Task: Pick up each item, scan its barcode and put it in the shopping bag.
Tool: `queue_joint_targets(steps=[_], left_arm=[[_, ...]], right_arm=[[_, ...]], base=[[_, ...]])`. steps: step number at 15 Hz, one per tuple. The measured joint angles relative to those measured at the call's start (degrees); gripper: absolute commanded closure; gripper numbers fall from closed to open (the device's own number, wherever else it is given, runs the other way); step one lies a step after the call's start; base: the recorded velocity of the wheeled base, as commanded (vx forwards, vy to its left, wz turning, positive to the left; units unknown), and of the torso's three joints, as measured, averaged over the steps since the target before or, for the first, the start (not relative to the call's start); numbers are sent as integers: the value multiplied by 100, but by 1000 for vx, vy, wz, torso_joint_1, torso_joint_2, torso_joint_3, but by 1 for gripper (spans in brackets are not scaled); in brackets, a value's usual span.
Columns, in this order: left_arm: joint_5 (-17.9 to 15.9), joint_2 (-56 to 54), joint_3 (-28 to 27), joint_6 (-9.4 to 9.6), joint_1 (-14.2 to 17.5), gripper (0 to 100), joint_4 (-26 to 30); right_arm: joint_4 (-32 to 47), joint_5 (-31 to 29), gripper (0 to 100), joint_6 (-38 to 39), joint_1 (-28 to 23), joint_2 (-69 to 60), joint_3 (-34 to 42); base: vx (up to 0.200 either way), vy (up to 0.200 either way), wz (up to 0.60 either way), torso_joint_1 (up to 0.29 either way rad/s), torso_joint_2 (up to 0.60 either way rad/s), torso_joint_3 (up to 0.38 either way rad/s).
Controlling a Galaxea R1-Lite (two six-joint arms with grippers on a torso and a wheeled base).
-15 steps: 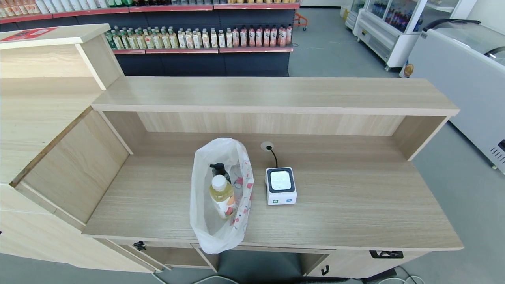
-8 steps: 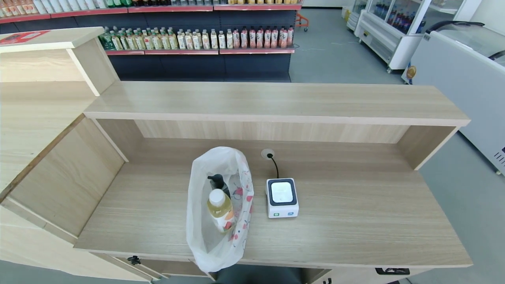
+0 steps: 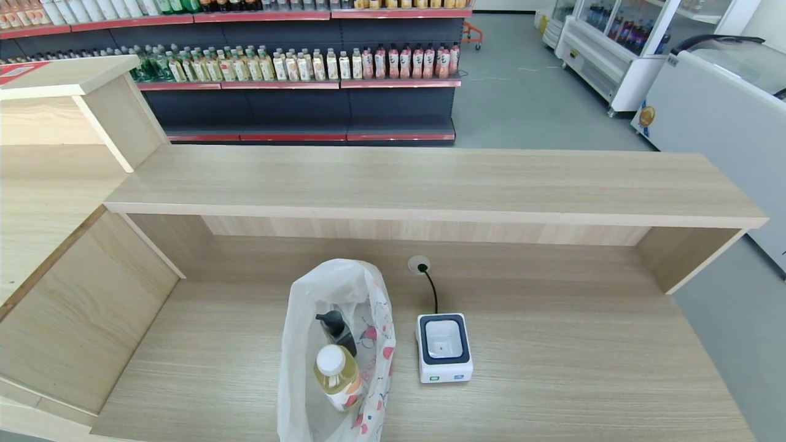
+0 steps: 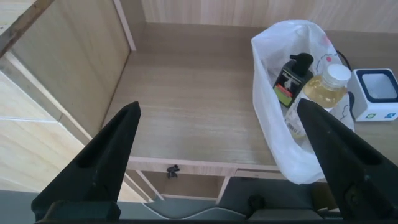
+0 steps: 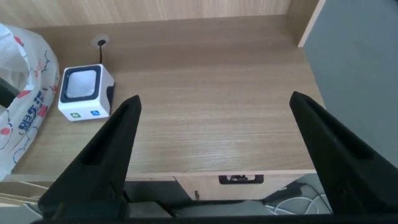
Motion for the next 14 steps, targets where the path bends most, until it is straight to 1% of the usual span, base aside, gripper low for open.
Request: queue_joint_targets(steps=[14], left_arm=[[0, -4, 0, -2, 0, 0, 0]], right_arm=[[0, -9, 100, 20, -2, 0, -2]], base=[[0, 0, 0, 0, 0, 0]])
